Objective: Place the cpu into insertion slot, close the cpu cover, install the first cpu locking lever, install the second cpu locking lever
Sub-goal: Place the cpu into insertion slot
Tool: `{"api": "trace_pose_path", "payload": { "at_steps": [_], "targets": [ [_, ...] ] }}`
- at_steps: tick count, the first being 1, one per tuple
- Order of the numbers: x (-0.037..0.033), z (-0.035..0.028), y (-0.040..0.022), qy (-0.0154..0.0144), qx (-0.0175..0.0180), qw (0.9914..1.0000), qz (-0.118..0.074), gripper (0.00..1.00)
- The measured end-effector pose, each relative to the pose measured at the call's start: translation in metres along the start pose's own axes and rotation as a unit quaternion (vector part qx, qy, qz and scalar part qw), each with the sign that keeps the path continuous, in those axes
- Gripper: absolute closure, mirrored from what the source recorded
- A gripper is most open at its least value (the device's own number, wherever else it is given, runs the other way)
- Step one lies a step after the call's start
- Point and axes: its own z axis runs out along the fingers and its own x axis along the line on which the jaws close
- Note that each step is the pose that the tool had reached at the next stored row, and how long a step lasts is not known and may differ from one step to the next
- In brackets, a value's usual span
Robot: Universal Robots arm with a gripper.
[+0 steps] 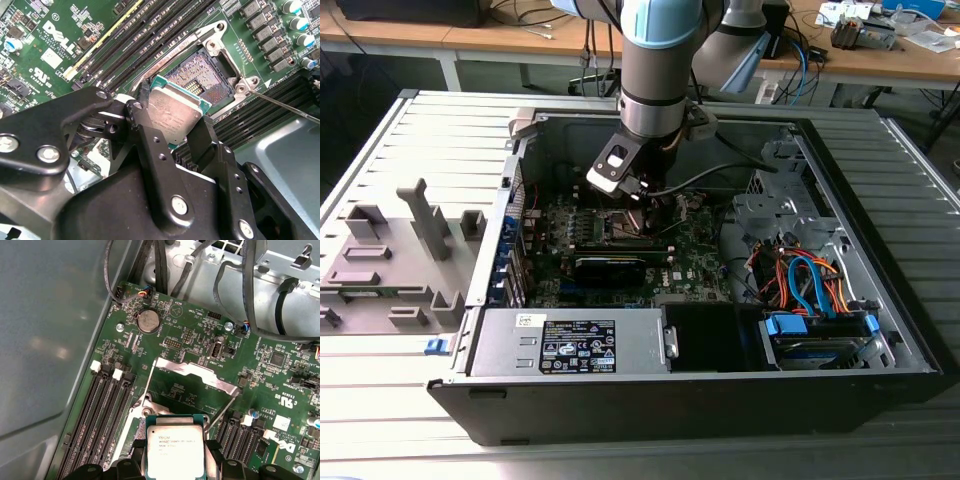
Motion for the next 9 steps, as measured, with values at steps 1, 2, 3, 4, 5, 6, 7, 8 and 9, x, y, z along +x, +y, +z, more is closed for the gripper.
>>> {"api": "trace_pose_path", "payload": {
  "at_steps": [1, 2, 3, 4, 5, 6, 7, 8, 9],
  "targets": [
    [0.0000, 0.0000, 0.0000, 0.0000, 0.0000, 1.00000, 0.000, 0.45],
    [0.0000, 0.0000, 0.0000, 0.0000, 0.0000, 1.00000, 0.001, 0.45],
    [0.0000, 0.0000, 0.0000, 0.0000, -0.0001, 1.00000, 0.002, 0.45],
    [0.0000, 0.0000, 0.0000, 0.0000, 0.0000, 1.00000, 0.002, 0.45],
    [0.0000, 0.0000, 0.0000, 0.0000, 0.0000, 1.00000, 0.003, 0.45],
    [0.0000, 0.0000, 0.0000, -0.0001, 0.0000, 0.99999, 0.003, 0.45],
    [0.0000, 0.0001, 0.0000, -0.0001, 0.0000, 0.99999, 0.004, 0.45],
    [0.0000, 0.0001, 0.0000, -0.0001, -0.0001, 0.99999, 0.004, 0.45],
    [0.0000, 0.0001, 0.0000, -0.0001, -0.0001, 0.99999, 0.005, 0.45]
  ]
}}
